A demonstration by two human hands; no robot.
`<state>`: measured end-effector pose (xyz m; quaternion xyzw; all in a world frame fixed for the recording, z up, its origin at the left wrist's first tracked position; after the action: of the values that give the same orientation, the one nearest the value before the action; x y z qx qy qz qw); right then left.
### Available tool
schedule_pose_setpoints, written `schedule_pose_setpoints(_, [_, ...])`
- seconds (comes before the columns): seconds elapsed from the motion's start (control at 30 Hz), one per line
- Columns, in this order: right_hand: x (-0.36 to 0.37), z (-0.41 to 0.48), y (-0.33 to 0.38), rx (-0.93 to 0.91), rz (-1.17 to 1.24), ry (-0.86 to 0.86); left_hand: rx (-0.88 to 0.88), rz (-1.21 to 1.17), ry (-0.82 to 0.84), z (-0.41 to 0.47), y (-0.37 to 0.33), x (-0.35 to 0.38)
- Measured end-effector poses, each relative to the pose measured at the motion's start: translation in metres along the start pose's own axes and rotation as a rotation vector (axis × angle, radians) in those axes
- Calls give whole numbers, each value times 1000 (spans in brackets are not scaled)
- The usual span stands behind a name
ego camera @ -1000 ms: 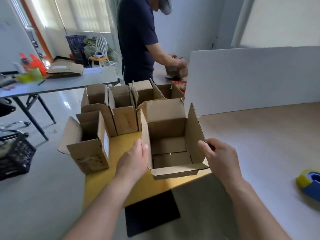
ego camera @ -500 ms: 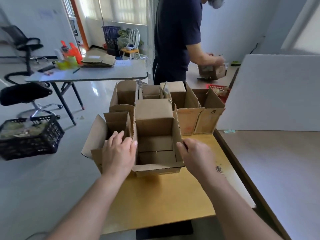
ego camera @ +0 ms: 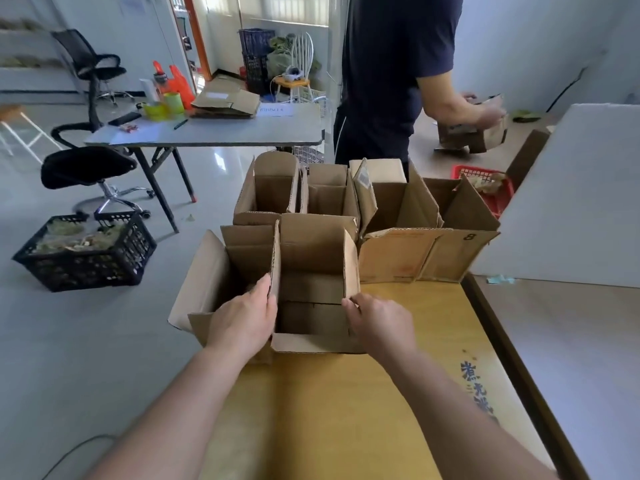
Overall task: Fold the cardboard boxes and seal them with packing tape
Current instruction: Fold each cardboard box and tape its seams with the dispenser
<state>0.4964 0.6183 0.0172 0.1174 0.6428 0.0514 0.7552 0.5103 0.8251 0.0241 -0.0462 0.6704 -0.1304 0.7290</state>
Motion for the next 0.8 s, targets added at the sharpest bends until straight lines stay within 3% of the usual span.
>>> schedule_pose_setpoints(0.2, [7, 2, -1, 85, -105, 112, -9, -35, -33, 0, 2, -4])
schedule_pose_setpoints(0.33, [0, 1, -4, 131, -101, 100, 28, -51, -16, -3, 2, -3])
schedule_pose_setpoints(0.6, [17, 2, -19, 357, 154, 166, 90, -6, 33, -5, -6, -1])
schedule_pose_setpoints(0.8, [9, 2, -14, 278, -1, 194, 106, 6, 55, -4, -3, 3])
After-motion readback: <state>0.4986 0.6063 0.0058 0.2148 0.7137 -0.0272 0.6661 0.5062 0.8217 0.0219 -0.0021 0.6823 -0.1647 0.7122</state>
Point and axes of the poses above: each hand's wrist, its own z-axis towards the middle knuckle, its own x-axis out of the palm, y = z × x, the point moved 10 cm from there along z, towards the middle knuckle, and after that the axes turned 4 degrees about x, right-handed, at the moved point
